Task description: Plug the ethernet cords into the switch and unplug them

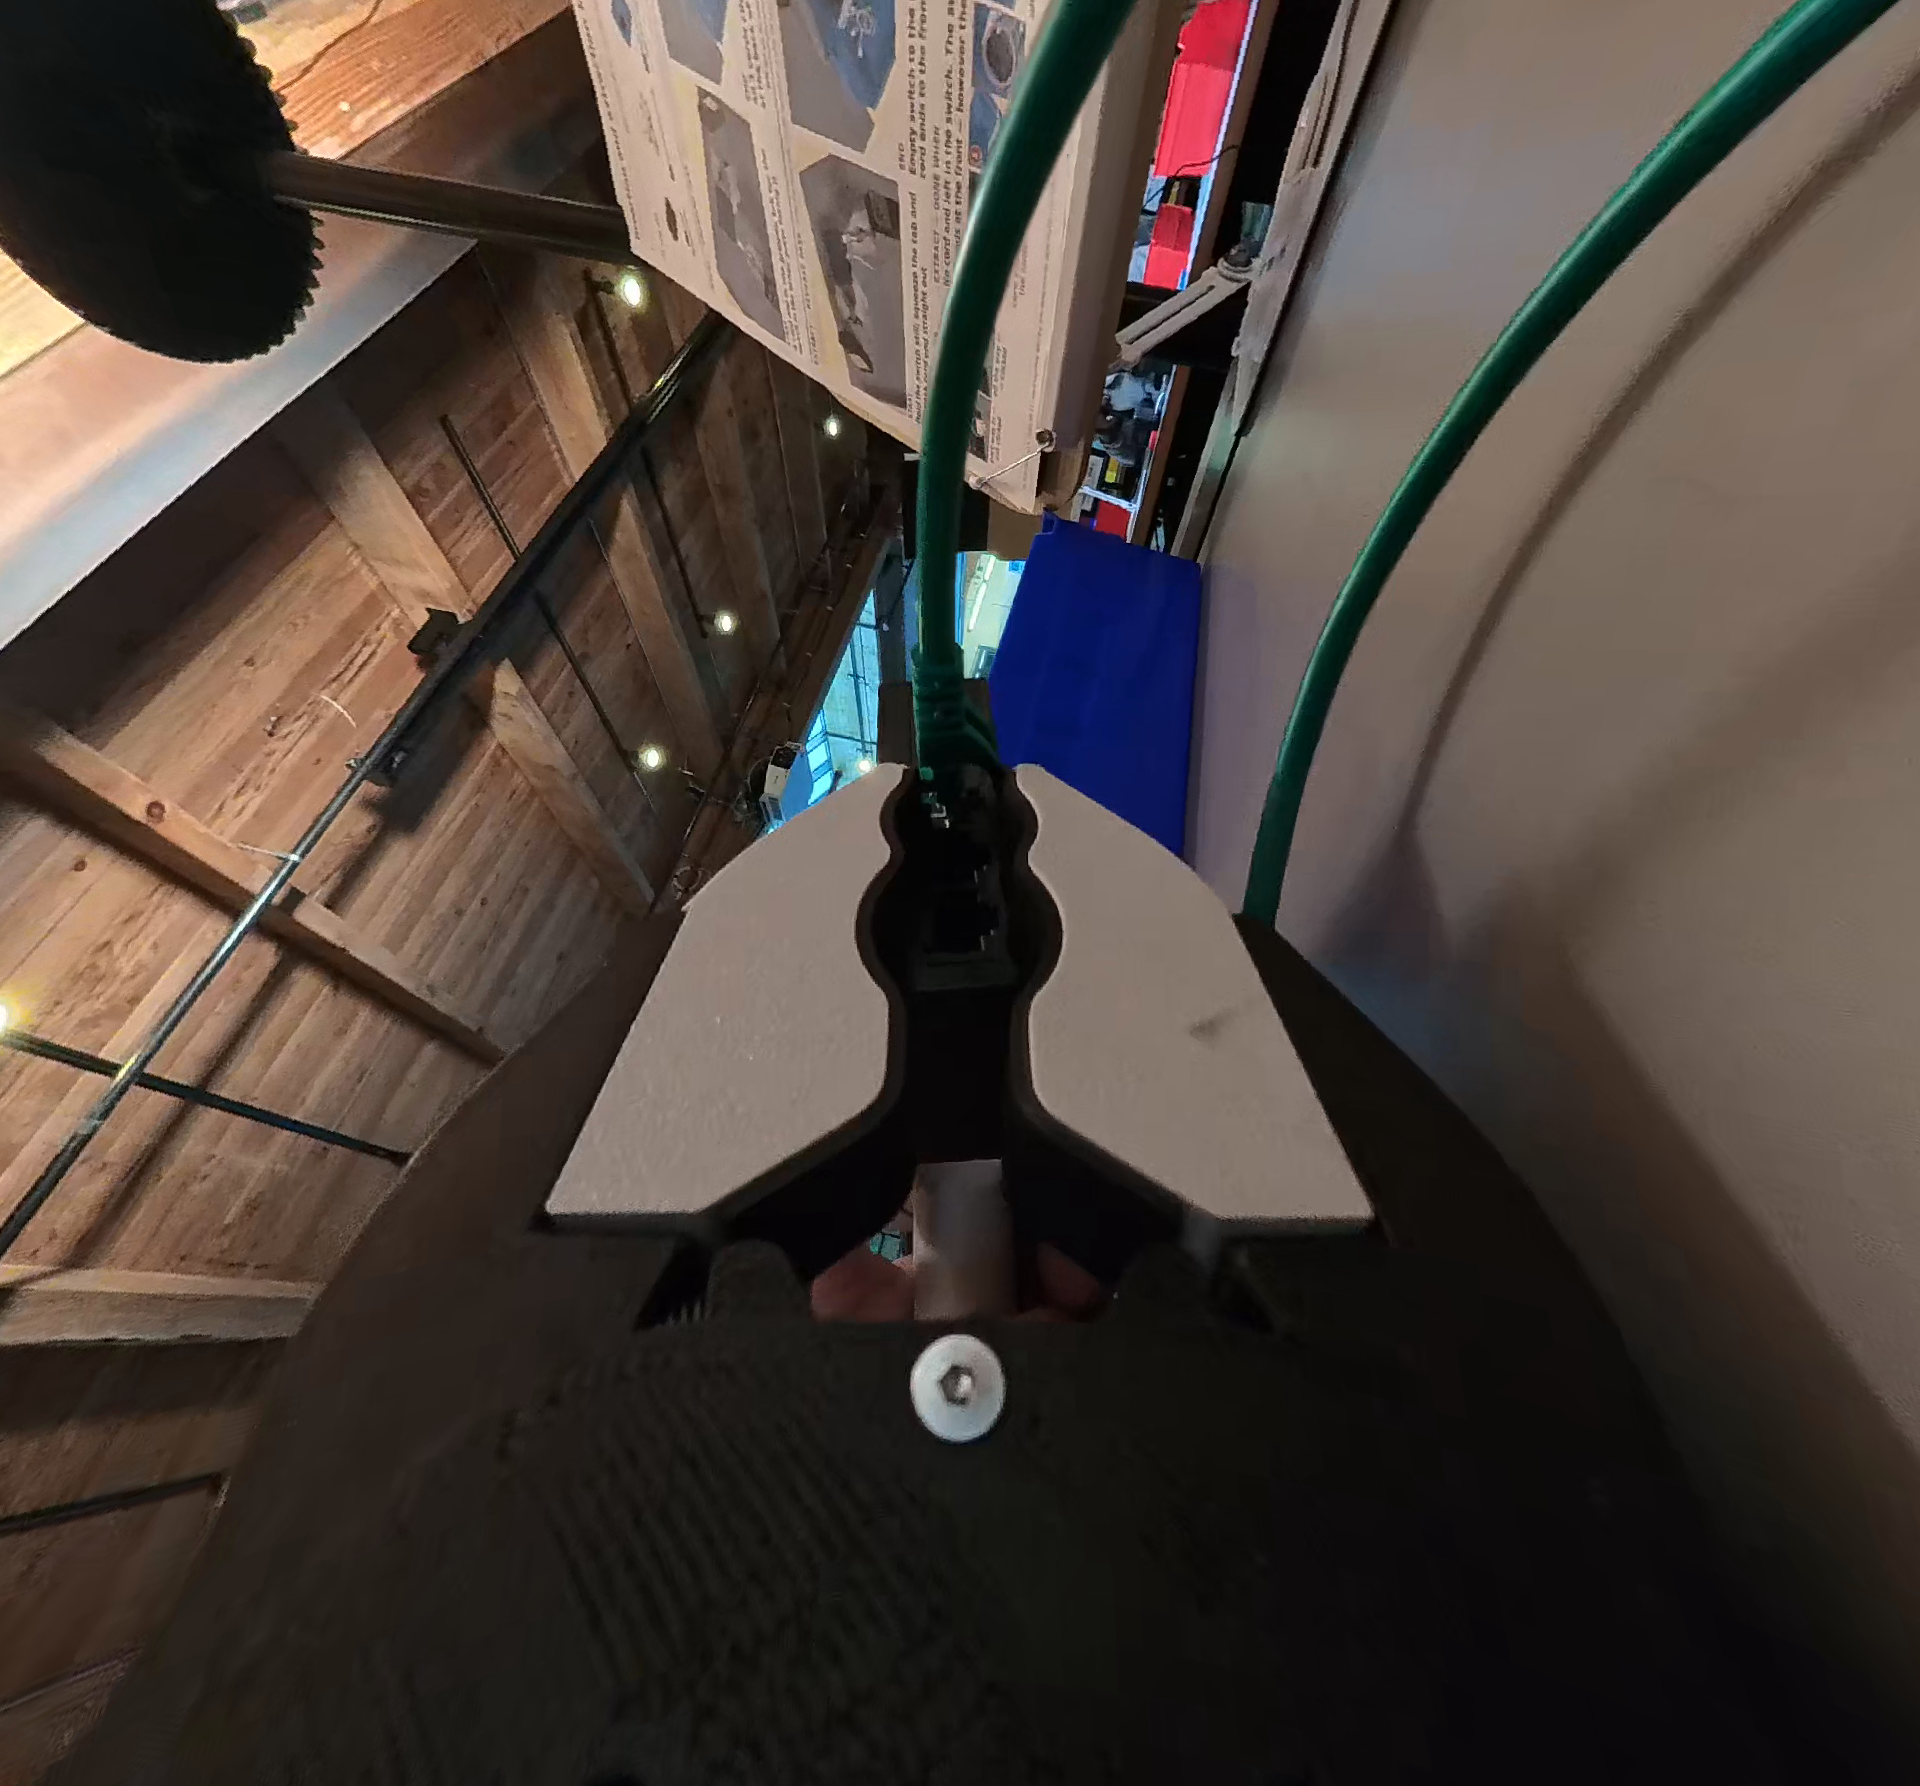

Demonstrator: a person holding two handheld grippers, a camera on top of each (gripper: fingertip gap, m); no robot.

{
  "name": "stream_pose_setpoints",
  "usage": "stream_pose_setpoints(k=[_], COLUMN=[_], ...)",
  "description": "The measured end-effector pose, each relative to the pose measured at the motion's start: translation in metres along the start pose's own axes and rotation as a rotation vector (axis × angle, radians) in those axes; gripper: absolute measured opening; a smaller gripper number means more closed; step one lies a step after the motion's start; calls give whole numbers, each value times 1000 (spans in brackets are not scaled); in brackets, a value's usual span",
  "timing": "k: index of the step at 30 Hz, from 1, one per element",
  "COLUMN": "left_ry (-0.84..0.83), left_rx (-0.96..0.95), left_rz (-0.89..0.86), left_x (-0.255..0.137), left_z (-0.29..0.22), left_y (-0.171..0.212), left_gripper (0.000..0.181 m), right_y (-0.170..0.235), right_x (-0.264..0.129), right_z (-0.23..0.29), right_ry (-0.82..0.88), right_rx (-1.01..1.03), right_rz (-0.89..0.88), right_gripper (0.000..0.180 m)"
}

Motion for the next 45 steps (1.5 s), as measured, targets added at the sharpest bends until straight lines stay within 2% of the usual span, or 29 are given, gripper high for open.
stream_pose_setpoints(k=[14,21,32,41,43,45], left_ry=[-5,-2,60,50,22,22], left_rx=[-13,-25,-41,70,165,161], left_rz=[-2,-14,-35,-16,-14,-20], left_x=[0,1,2,1,2,1], left_z=[3,6,4,-1,-6,-9], left_y=[0,0,0,-2,-2,-2], left_gripper=[27,26,27,26,26,26], right_y=[0,0,-4,-7,-7,-7], right_x=[2,1,2,3,3,2], right_z=[-3,-5,1,5,6,8], right_ry=[19,55,21,-47,-94,-101], right_rx=[-13,-85,-213,-237,-163,-139], right_rz=[18,29,102,150,126,109], right_gripper=[14,14,15,13,13,13])
Point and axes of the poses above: each gripper's, where its closed fingertips meet, x out along the fingers, y out of its underside, z = x × y across the jaws, the point moved 4 cm from there along -x, back along the fingers, and after that the axes turned 10 degrees about -x, right-handed, at the moved point
